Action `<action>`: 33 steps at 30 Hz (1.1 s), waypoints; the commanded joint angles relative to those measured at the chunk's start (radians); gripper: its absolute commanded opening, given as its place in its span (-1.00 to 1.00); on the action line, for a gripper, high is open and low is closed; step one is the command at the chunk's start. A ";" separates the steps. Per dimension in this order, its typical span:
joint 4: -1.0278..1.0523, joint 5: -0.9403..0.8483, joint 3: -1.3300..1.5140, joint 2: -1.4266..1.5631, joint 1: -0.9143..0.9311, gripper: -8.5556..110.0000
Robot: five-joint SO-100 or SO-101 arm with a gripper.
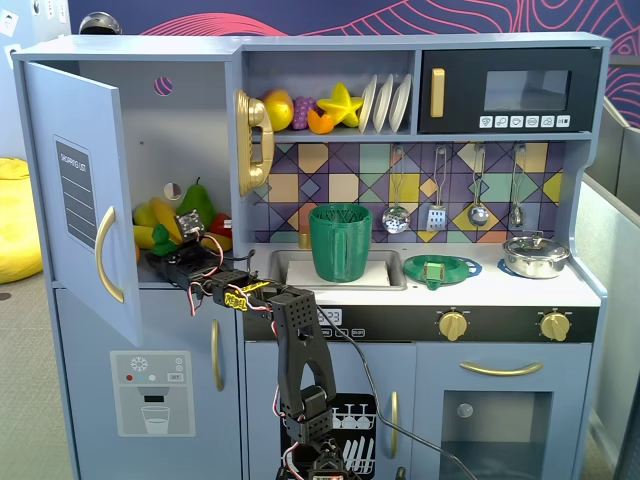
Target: Pick up the green pineapple from the left cabinet and place it in the green recipient
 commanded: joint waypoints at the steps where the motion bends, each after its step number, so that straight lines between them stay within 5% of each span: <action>1: 0.069 -0.118 0.087 0.252 0.008 -0.86; 9: 0.333 -0.239 0.411 0.859 -0.037 -0.86; 18: 0.588 -0.232 0.511 1.241 0.176 -0.86; 24: 0.627 -0.123 0.425 1.267 0.471 -0.86; 33: 0.325 0.067 0.296 0.900 0.847 -0.86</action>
